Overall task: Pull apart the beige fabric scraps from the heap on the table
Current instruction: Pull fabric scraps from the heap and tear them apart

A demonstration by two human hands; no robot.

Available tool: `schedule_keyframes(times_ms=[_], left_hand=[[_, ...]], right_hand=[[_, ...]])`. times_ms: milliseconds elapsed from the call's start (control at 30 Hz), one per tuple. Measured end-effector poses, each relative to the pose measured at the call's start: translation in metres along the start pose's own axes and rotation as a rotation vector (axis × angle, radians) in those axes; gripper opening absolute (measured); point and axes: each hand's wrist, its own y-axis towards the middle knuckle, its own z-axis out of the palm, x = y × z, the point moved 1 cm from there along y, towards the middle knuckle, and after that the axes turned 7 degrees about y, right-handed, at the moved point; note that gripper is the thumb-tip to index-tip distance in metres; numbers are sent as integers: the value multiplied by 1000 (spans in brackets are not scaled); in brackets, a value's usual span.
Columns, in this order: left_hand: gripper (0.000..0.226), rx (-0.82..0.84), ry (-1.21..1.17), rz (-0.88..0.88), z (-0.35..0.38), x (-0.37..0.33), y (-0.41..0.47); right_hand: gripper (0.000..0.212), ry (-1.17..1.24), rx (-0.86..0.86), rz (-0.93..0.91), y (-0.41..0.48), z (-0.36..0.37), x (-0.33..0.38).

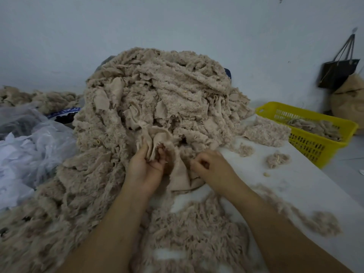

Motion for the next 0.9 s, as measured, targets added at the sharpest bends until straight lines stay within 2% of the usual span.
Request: schedule_keyframes(times_ms=[67, 133, 200, 267, 300, 333, 400, 467, 533, 633, 700, 733, 800, 867, 900], left_hand=[[18, -36, 39, 15, -1, 0, 2], [17, -43, 118, 13, -1, 2, 2], [17, -36, 155, 6, 0, 5, 3], [19, -28, 147, 0, 0, 5, 2], [22, -21, 129, 0, 0, 4, 2], [26, -10, 123, 9, -1, 3, 3], [29, 6, 200, 53, 0, 3, 3], [25, -9, 478, 128, 0, 8, 1], [24, 48, 818, 203, 2, 18, -5], [42, 334, 1100, 208, 8, 29, -19], [39, 398, 1269, 273, 10, 33, -21], [31, 357, 1274, 289, 10, 33, -20], [16, 247, 1088, 198, 9, 30, -18], [20, 263, 980, 125, 6, 28, -18], [23, 281, 1025, 126, 4, 27, -18]], right_hand=[[29, 219, -149, 65, 0, -9, 0], [25, 358, -132, 51, -1, -12, 5], [13, 274, 79, 30, -5, -3, 9], [23, -68, 279, -35, -6, 9, 5], [20, -175, 298, -101, -4, 13, 3], [17, -178, 259, -144, -3, 14, 4], [21, 27, 92, -119, -2, 9, 8], [18, 397, -42, -7, -4, 0, 14], [14, 591, -120, 49, -5, -5, 17], [6, 570, -174, 70, -5, -5, 20], [6, 561, -158, 74, -5, -4, 20], [8, 568, -129, 89, -6, -3, 20], [19, 644, -65, 110, -5, -4, 18], [32, 780, 29, 113, -6, -7, 20], [33, 785, 79, 96, -7, -6, 19]])
